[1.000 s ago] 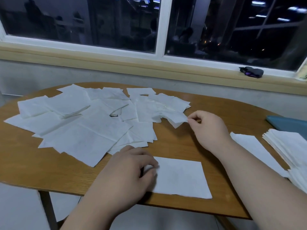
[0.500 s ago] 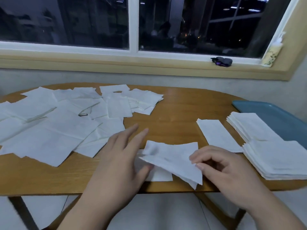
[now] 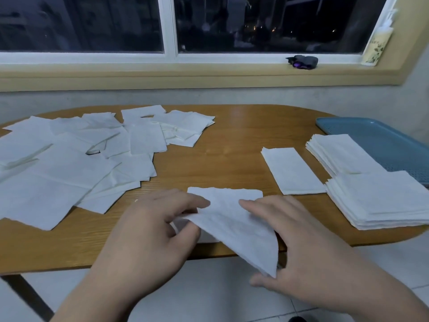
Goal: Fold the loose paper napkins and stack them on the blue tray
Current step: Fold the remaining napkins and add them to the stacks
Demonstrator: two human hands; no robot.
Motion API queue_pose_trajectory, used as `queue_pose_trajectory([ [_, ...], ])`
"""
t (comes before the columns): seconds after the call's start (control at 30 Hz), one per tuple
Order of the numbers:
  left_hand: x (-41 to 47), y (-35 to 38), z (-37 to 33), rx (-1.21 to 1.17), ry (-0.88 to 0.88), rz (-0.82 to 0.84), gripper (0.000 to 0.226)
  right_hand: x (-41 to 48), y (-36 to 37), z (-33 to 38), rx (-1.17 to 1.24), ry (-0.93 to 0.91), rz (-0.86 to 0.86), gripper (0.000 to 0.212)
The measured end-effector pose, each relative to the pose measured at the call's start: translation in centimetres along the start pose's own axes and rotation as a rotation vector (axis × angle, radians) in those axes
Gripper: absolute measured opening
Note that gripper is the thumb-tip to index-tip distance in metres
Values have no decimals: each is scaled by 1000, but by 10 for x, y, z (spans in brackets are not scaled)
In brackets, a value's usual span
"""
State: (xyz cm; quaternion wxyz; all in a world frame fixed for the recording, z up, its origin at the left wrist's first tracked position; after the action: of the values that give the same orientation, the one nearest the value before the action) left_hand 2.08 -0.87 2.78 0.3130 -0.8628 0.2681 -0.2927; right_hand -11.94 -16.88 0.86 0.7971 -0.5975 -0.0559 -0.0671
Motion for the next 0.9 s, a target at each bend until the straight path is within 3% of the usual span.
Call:
queue_pose_trajectory([
  [0.13, -3, 0, -11, -184, -24, -36, 37, -7, -8, -7, 152, -32, -405, 52],
  [0.23, -3, 0, -14, -226, -77, -38, 48, -10, -16, -8, 359, 81, -546, 38],
  [0.33, 1, 7, -8, -124, -105, -15, 55, -7, -13, -15, 430, 234, -530, 37],
  [0.47, 4, 18, 7, 97, -26, -7, 70, 0, -7, -25, 244, 330, -443, 56],
  [0.53, 4, 20, 12, 135, 15, 4, 57, -1, -8, -25, 136, 305, -463, 56],
  [0.67, 4, 22, 10, 157, 100, 109, 33, -5, -10, -18, 75, 143, -387, 19],
  [0.8, 1, 23, 5, 144, 195, 214, 32, -6, 3, -16, 87, 77, -103, 44],
  [0.9, -2, 24, 5, 139, 215, 272, 32, -6, 7, -16, -13, 27, -102, 32],
])
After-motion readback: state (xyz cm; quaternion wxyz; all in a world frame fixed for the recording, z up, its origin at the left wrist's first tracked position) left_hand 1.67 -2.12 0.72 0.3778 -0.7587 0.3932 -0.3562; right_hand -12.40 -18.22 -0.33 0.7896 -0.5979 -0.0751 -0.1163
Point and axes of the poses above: each hand's wrist, its own x-axis towards the middle knuckle, its own y-axis out of the palm, z = x × y, the point moved 5 cm from there along x, towards the middle knuckle, and after that the axes turned 8 degrees about -y, right-handed, at the moved point
